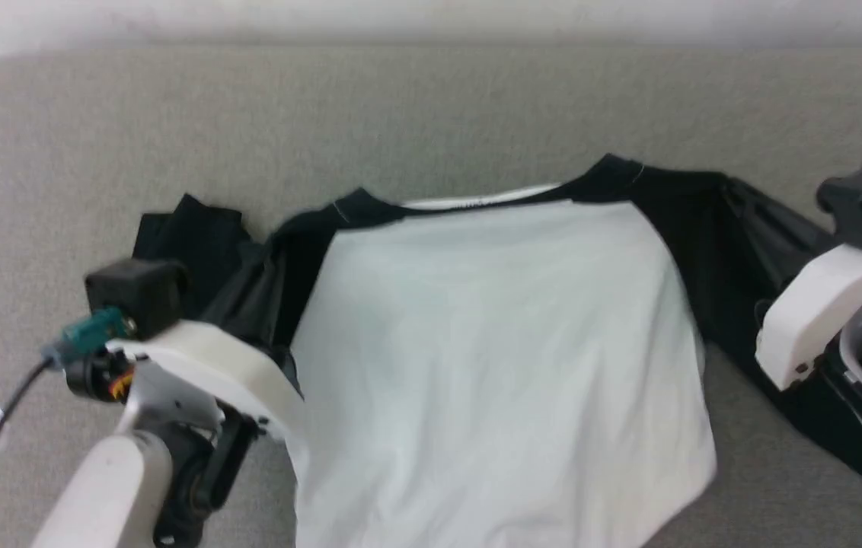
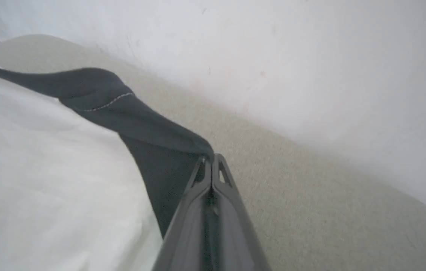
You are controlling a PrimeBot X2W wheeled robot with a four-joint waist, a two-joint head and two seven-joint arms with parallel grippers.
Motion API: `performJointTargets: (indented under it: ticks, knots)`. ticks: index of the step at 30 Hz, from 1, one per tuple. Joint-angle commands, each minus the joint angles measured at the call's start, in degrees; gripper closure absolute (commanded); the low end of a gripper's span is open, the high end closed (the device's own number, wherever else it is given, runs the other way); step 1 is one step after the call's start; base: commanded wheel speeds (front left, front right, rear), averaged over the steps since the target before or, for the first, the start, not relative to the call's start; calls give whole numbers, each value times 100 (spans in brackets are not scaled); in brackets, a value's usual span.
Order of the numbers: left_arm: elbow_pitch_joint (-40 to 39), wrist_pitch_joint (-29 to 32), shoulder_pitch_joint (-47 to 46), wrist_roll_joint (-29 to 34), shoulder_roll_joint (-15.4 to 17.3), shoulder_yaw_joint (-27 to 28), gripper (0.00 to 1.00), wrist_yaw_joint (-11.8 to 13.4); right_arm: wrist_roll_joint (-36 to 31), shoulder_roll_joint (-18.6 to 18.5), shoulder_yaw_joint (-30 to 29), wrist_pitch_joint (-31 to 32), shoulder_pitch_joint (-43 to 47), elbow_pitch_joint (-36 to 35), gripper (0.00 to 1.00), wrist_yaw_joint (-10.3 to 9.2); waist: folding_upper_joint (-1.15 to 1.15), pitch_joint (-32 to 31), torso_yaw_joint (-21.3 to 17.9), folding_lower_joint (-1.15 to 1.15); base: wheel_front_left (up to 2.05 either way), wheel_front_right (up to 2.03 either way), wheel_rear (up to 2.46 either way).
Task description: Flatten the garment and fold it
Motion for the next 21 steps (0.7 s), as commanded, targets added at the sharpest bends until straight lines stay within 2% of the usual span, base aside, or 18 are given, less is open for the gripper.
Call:
performJointTargets:
  ticks: [1,6,12,16,21]
  knots:
    - [-76,-48,-166,15,14,80,100,39,-96,45,-87,-76,-26,-90,100,-12,0,-639,-318,1,0,0,0]
    - [-228,183,-1090,233,220,125,100,-61,-288,319,-196,-209,-572,-263,100,-12,0,-1057,-477,1,0,0,0]
    - [249,852,-2772,346,471,112,100,-350,-411,304,57,-183,-1907,-76,100,-12,0,-1298,-634,1,0,0,0]
    - [896,1171,-3954,418,544,86,100,-560,-458,198,252,-194,-3013,413,100,-12,0,-1261,-732,1,0,0,0]
    - [1826,1483,-5085,506,499,-12,100,-706,-442,71,602,-177,-4154,1312,100,-12,0,-1115,-842,1,0,0,0]
